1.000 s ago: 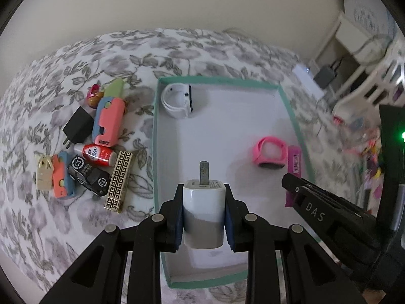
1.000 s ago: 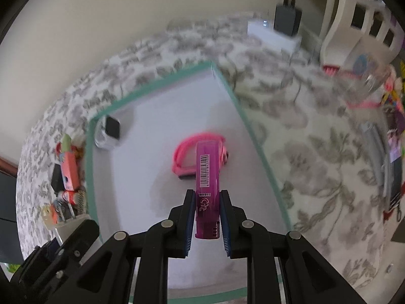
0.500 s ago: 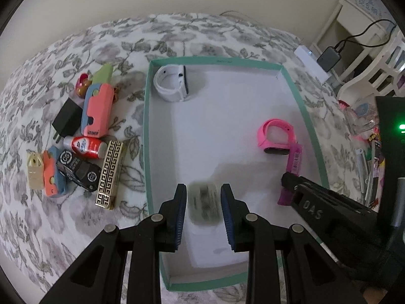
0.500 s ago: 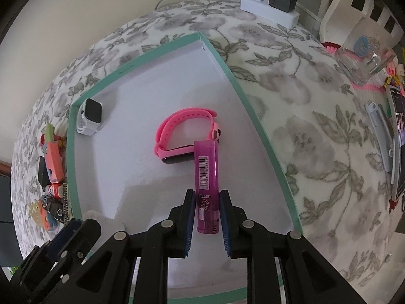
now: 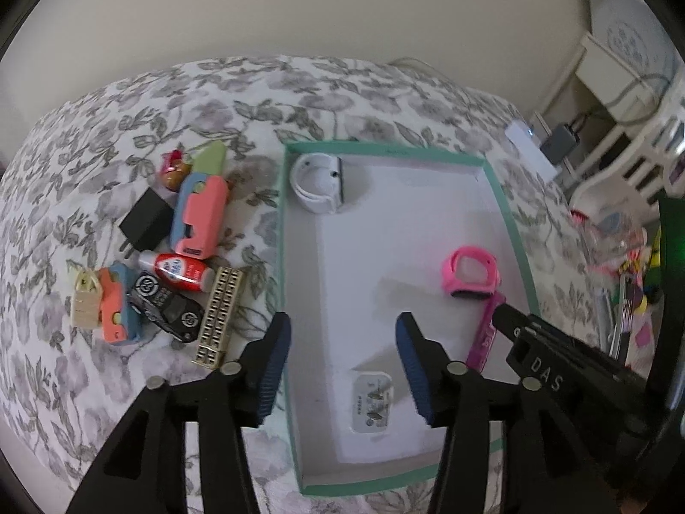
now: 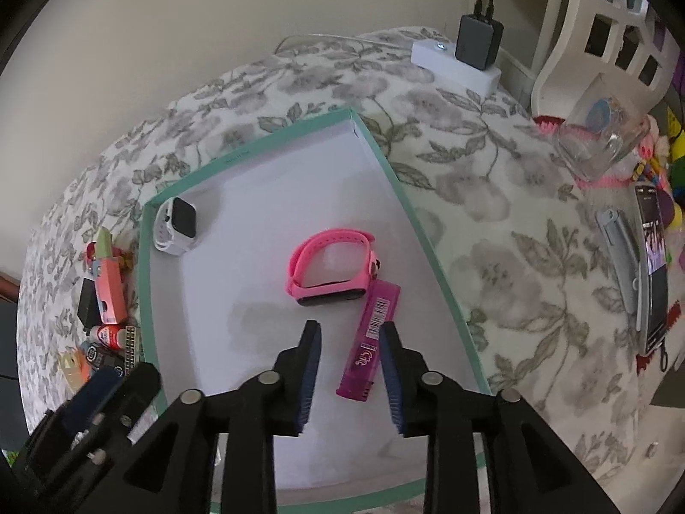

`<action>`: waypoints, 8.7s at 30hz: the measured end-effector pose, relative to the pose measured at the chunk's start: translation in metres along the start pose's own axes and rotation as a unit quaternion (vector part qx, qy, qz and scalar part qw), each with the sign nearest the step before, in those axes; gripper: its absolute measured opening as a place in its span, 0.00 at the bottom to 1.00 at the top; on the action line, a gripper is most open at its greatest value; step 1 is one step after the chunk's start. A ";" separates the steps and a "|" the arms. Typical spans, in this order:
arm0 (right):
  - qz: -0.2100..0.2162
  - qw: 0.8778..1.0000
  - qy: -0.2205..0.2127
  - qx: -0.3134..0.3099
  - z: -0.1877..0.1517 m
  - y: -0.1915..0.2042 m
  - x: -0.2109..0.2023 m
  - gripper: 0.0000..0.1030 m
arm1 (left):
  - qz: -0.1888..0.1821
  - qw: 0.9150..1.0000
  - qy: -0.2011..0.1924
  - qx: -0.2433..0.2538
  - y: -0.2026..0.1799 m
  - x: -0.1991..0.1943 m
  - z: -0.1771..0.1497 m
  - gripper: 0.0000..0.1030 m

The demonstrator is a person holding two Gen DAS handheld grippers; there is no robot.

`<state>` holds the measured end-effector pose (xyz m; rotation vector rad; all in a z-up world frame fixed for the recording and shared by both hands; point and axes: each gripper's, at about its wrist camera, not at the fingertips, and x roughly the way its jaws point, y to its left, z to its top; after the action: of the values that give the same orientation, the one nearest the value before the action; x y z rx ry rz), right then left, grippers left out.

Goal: Organize rigid objects
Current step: 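Carry both items into the tray and open both tools to release, then return both tools to the pile, left tool closing on the cream plug holder, then lift the cream plug holder with left tool while right tool grasps the gold bracelet, then carry both items into the tray and open both tools to release, then move both tools back over the pile toward the toys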

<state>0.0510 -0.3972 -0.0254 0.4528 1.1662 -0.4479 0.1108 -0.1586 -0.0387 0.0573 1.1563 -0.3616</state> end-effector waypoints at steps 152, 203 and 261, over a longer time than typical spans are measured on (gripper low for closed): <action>0.043 0.996 -0.083 0.008 0.009 0.012 -0.051 0.21 | -0.020 0.989 -0.067 -0.132 0.041 -0.050 0.051 0.51; -0.004 0.999 -0.001 -0.032 -0.002 0.021 0.003 0.27 | -0.034 0.994 0.074 -0.075 0.010 0.041 0.028 0.61; 0.103 0.973 -0.019 -0.205 -0.022 0.216 0.013 0.98 | 0.083 0.942 0.068 -0.317 0.245 0.012 0.011 0.94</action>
<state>0.1583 -0.2082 -0.0223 0.2001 1.1251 -0.0295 0.2003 0.0669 -0.0793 -0.3881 1.3497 0.1788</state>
